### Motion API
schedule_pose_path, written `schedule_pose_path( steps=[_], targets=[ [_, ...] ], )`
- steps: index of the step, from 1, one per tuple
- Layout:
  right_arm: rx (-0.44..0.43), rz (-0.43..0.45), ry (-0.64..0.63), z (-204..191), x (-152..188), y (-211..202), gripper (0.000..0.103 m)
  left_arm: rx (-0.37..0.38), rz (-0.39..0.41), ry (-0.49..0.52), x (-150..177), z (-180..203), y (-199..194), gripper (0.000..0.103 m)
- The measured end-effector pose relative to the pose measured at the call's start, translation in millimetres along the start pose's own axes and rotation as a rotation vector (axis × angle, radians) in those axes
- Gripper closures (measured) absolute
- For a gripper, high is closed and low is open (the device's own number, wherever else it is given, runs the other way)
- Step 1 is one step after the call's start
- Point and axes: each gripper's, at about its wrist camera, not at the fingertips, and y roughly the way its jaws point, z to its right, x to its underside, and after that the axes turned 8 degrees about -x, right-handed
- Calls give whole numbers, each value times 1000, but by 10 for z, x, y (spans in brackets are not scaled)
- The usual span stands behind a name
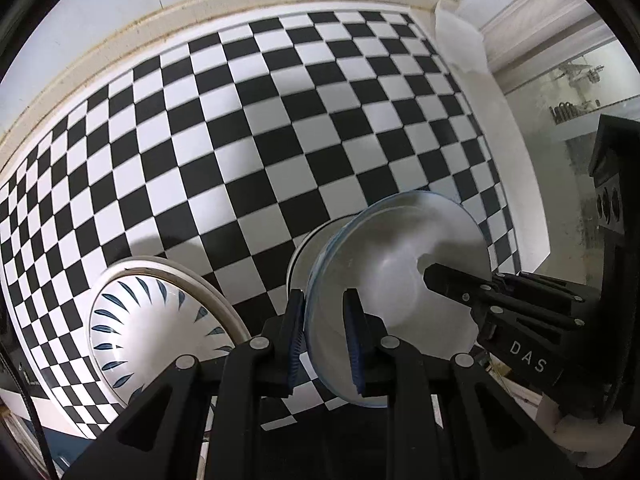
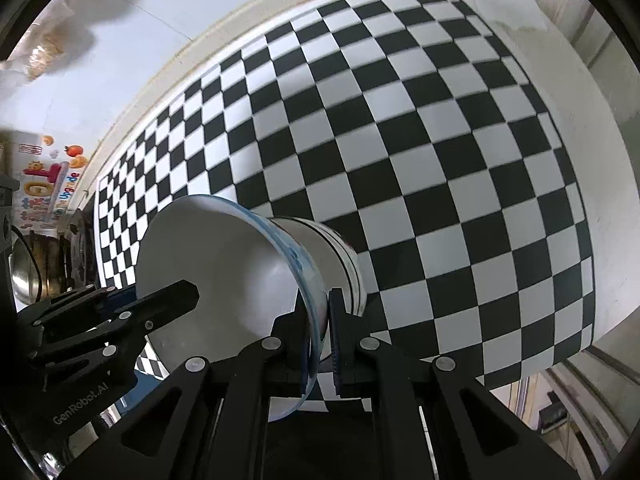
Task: Organize plates and bowls
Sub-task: 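Lower the nested bowls onto the checkered cloth and open both grippers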
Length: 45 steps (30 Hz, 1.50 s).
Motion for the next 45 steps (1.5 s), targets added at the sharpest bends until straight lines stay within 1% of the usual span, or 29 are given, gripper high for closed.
schedule_pose_path(
  steps=[6,11,21,25,33,39,42,45],
  targets=[
    [0,-29,28,124,10,168,93,-7,-32,3,-2,0,151,86],
    [20,-51,14,104,3,288,92,-34,-44,6,-3,8,241,86],
    [36,-75,2,75,-47,385,91,-88,-25,15,9,25,311,86],
    [55,-82,-11,34,-56,395,91,-79,-32,3,6,0,313,86],
    [76,-64,-25,-23,-1,330,88,-76,-36,-5,34,10,281,86],
    [120,-62,-49,-86,17,293,88,-66,-40,-1,44,40,277,86],
    [154,-51,-59,-97,19,260,87,-81,-35,4,49,62,288,86],
    [136,-54,-49,-67,15,244,86,-81,-33,0,55,63,288,86]
  ],
)
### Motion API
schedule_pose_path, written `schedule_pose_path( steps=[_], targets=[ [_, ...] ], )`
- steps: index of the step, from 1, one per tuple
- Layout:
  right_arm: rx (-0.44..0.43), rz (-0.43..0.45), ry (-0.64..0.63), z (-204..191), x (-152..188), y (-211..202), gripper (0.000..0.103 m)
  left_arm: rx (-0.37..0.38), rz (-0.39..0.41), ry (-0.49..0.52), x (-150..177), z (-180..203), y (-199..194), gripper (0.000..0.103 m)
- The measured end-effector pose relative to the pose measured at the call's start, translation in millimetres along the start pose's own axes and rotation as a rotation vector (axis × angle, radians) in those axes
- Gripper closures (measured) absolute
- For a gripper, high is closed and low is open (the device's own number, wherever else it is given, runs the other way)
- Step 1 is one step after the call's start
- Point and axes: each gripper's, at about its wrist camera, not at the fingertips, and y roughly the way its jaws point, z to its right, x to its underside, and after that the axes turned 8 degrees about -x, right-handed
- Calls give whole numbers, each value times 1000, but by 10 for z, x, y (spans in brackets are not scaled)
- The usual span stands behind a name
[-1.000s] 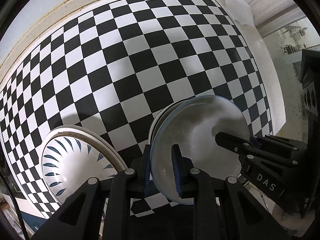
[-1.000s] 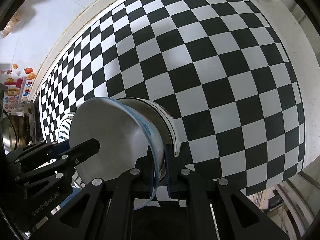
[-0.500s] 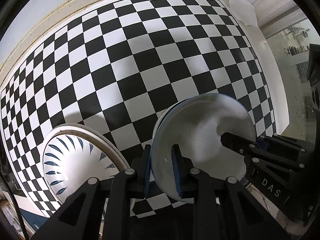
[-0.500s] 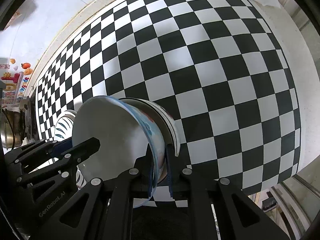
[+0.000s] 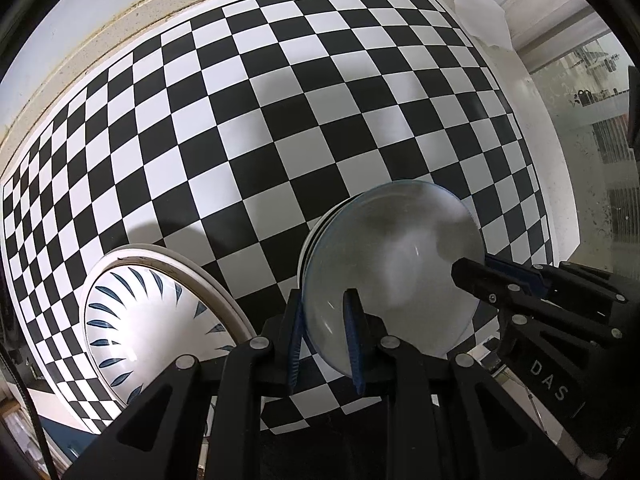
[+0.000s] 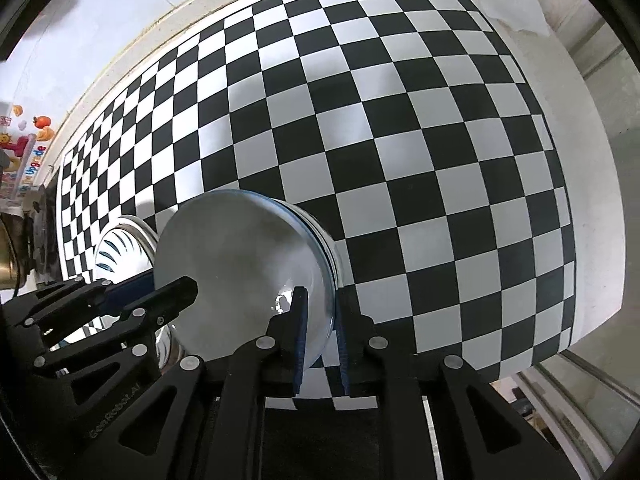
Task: Organize plates and bowls
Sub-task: 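Lower the nested bowls onto the checkered cloth and open both grippers, then grasp the rim of the bowl stack with both grippers and lift it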
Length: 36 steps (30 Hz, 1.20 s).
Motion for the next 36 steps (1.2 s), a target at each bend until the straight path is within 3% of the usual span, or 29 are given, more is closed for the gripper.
schedule_pose_path(
  steps=[9,18,19,21,23,26,36],
  targets=[
    [-10,6,5,34,9,-23,86,-10,19,-3,58,-9,-83,86],
    [-27,119,-55,-169,403,-639,86,-24,213,-6,469,-123,-926,82],
    [-24,135,-68,-221,482,-736,84,-16,230,-13,532,-147,-1005,77],
    [-30,165,-86,-316,655,-929,66,-18,271,-26,678,-199,-1170,75],
    [-35,191,-99,-394,796,-1079,41,-32,307,-35,810,-244,-1304,74],
    [-15,233,-118,-513,1025,-1297,30,-32,324,-50,978,-296,-1465,73],
    [-8,338,-143,-764,1528,-1843,22,-37,403,-48,1418,-352,-1922,73]
  ],
)
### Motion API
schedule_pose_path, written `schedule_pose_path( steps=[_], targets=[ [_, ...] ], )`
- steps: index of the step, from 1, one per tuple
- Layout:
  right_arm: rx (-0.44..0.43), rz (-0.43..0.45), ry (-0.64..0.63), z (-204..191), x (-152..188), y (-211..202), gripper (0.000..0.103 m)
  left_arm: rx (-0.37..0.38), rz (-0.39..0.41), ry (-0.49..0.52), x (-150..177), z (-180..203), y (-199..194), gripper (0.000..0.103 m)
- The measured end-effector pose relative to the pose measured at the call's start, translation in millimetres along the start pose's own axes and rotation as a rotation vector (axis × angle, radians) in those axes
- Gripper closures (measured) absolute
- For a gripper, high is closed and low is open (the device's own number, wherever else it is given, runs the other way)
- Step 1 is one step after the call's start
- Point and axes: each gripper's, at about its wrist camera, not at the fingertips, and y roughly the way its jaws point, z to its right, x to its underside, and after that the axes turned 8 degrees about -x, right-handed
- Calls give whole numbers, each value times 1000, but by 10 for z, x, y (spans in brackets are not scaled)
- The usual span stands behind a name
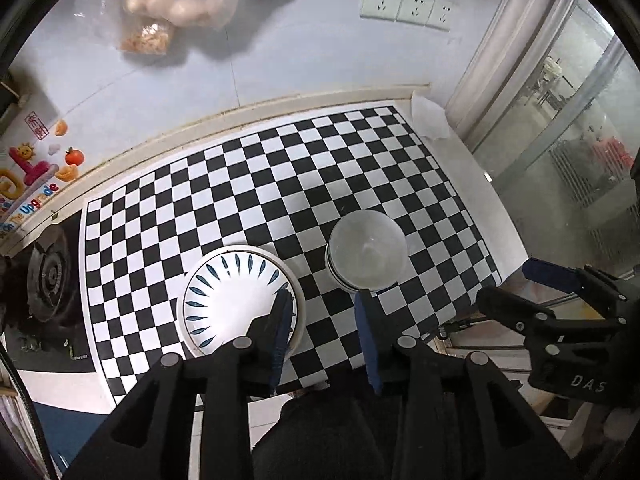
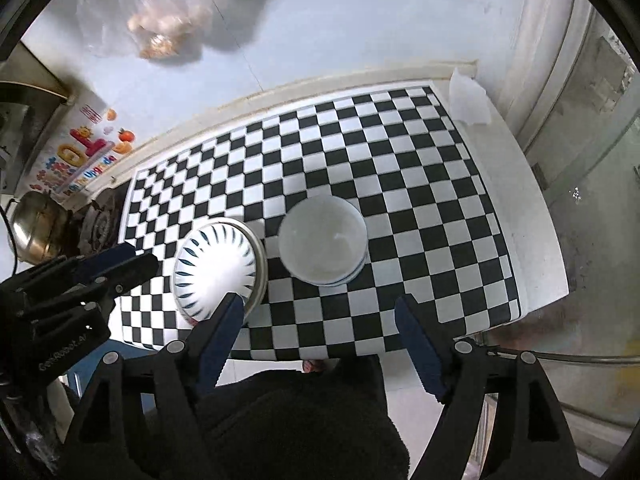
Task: Organize plates and bowls
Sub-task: 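Grasp the rim of the bowl stack with both grippers and lift it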
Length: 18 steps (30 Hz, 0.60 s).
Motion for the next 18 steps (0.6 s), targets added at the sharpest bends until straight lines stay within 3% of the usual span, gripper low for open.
schedule_pose_path(
  steps=[13,14,16,18],
  targets=[
    [1,49,-10,-163,99,-317,21,8,34,-9,104,-83,-296,72],
    [-2,49,-6,-165,102,-329,21,18,26,-11,101,-87,-278,70],
    [-10,53,1,-164,100,-338,20,69,6,-34,84,-119,-204,47],
    [-27,59,14,-143,87,-336,15,124,-17,-66,51,-150,-114,39]
  ],
)
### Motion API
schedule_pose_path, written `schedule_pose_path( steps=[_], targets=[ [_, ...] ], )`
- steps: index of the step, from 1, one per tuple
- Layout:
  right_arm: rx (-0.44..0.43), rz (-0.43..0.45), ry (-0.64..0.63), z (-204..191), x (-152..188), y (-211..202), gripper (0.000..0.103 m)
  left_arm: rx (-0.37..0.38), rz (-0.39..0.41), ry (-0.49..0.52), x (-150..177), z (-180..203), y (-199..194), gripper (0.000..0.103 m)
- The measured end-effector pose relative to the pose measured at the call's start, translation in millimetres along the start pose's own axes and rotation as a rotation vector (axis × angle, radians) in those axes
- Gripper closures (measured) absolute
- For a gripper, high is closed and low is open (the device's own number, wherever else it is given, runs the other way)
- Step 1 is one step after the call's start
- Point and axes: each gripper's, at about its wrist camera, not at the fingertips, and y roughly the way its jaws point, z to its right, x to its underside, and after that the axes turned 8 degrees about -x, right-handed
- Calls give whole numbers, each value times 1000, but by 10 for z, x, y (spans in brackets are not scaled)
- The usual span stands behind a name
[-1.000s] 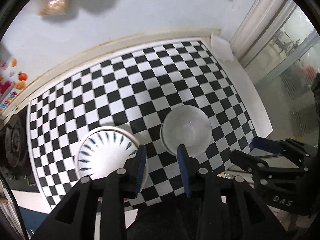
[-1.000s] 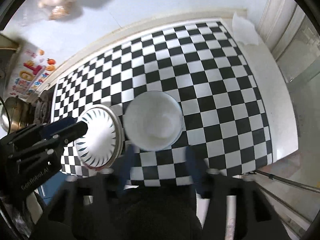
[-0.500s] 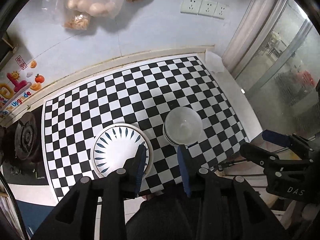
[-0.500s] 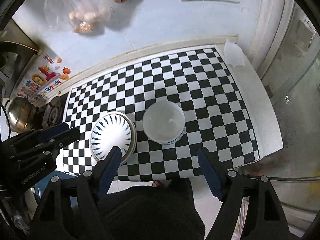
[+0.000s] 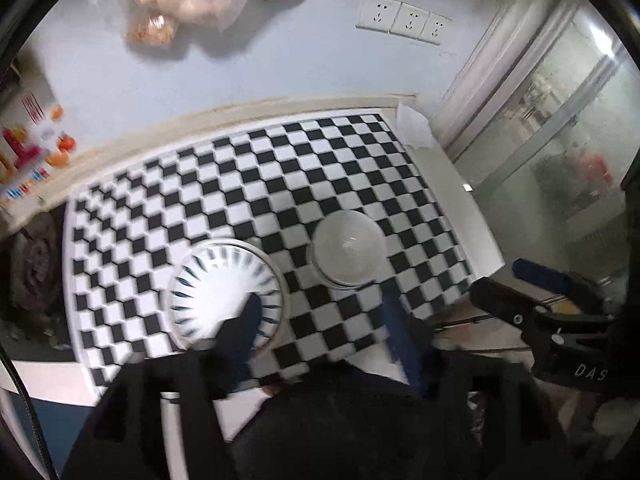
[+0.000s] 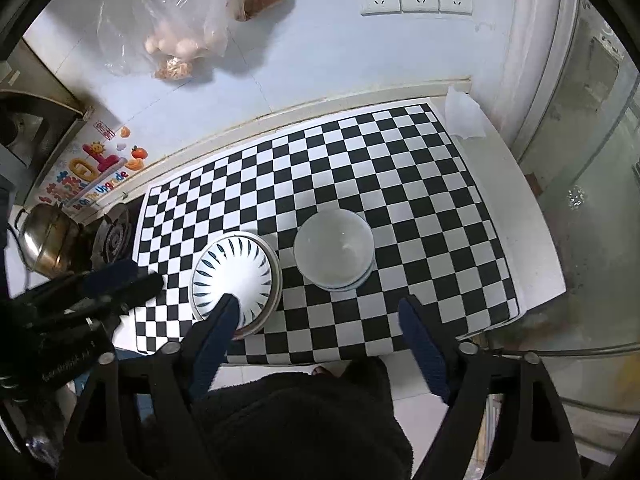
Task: Organize plates and bowls
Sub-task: 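Grasp the rim of the bowl stack with both grippers and lift it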
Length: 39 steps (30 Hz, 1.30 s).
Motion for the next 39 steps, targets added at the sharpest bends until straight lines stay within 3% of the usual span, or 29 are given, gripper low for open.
schedule_pose_path(
  steps=[6,11,20,25,29,31,33,34,39],
  targets=[
    [-32,-4,58,241,-105,283,11,11,-43,-75,-211,-96,469,39],
    [-86,-25,119,630,-254,822,10,23,-119,-147,-451,-219,1140,39],
    [-171,-203,328,1577,-397,2219,10,100,-323,-194,-692,-231,2390,39],
    [-292,-279,405,1813,-350,2735,11,144,-434,-157,-663,-124,2855,40],
    [-330,-316,400,1817,-343,3019,25,173,-479,-133,-612,-74,3104,42],
    [-358,-334,402,1820,-335,3151,33,203,-491,-124,-580,-51,3177,58],
    [-382,-349,392,1817,-345,3272,41,221,-492,-101,-557,-2,3223,58],
    [-386,-355,385,1818,-347,3318,50,221,-482,-96,-563,9,3227,58],
    [-426,-353,408,1881,-323,3441,50,222,-468,-102,-566,6,3240,58]
  ],
)
